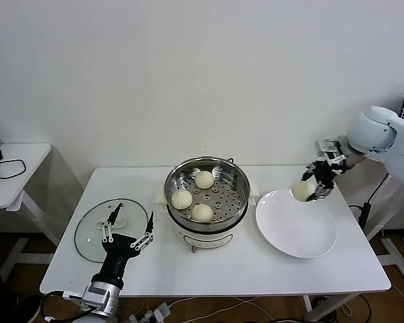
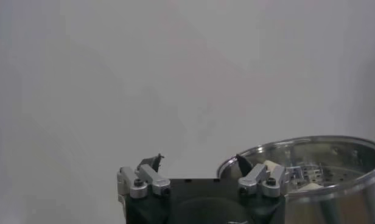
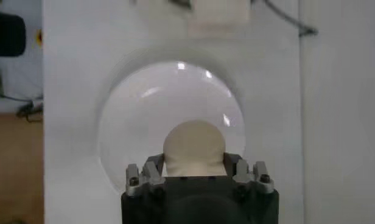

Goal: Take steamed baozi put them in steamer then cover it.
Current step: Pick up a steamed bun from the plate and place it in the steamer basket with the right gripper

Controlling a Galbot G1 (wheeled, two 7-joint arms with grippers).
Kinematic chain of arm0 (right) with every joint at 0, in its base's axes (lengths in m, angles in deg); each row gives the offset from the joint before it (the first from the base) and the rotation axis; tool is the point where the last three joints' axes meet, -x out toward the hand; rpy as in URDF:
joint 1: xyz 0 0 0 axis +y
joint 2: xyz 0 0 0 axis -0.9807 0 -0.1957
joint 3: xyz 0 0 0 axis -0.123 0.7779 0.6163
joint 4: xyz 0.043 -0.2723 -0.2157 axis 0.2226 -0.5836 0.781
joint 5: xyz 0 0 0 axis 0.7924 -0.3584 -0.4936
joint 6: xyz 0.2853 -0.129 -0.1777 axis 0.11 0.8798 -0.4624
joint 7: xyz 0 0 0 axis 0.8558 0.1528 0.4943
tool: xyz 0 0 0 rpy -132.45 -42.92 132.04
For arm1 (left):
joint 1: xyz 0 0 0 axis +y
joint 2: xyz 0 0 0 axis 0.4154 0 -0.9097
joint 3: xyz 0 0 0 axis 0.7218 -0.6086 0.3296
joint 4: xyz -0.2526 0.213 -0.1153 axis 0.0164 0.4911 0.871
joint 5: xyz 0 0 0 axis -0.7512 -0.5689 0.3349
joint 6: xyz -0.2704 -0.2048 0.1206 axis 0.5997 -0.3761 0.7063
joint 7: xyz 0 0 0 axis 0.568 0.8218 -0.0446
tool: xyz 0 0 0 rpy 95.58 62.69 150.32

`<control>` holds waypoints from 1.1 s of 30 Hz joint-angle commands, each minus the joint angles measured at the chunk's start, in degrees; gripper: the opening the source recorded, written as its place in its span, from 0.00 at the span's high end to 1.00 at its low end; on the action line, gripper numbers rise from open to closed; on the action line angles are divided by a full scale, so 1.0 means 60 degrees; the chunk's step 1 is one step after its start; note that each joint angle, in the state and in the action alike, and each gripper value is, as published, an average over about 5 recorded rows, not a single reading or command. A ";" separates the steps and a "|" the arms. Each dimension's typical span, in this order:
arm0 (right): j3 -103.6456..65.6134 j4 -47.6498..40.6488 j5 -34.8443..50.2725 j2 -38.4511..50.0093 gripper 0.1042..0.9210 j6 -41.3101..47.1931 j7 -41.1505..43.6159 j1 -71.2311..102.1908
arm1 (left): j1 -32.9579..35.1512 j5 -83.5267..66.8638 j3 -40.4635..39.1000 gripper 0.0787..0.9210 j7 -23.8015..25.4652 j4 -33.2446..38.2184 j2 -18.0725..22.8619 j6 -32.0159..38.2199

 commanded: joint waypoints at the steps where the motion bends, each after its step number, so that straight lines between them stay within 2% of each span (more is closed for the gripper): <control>1: 0.2585 0.1974 0.3174 -0.1094 0.31 0.1598 -0.0314 -0.3206 | -0.0008 -0.0026 0.0053 0.12 0.0032 0.0045 -0.0022 -0.0010; 7: 0.2336 0.1021 0.3465 -0.2791 0.31 0.1839 -0.0566 -0.2882 | -0.0040 -0.0043 0.0109 0.12 0.0050 0.0000 -0.0006 -0.0004; 17: 0.1923 -0.1395 0.2566 -0.4912 0.31 0.1954 -0.0517 -0.1585 | -0.0041 -0.0213 0.0483 0.12 0.0138 -0.0051 0.0001 0.0005; 23: 0.1626 -0.2455 0.1845 -0.5460 0.31 0.1886 -0.0417 -0.0654 | -0.0070 -0.0311 0.0714 0.12 0.0219 -0.0151 -0.0024 0.0003; 33: 0.1505 -0.3188 0.1129 -0.5795 0.31 0.1730 -0.0313 0.0147 | -0.0202 -0.0363 0.0826 0.12 0.0255 -0.0310 -0.0034 0.0006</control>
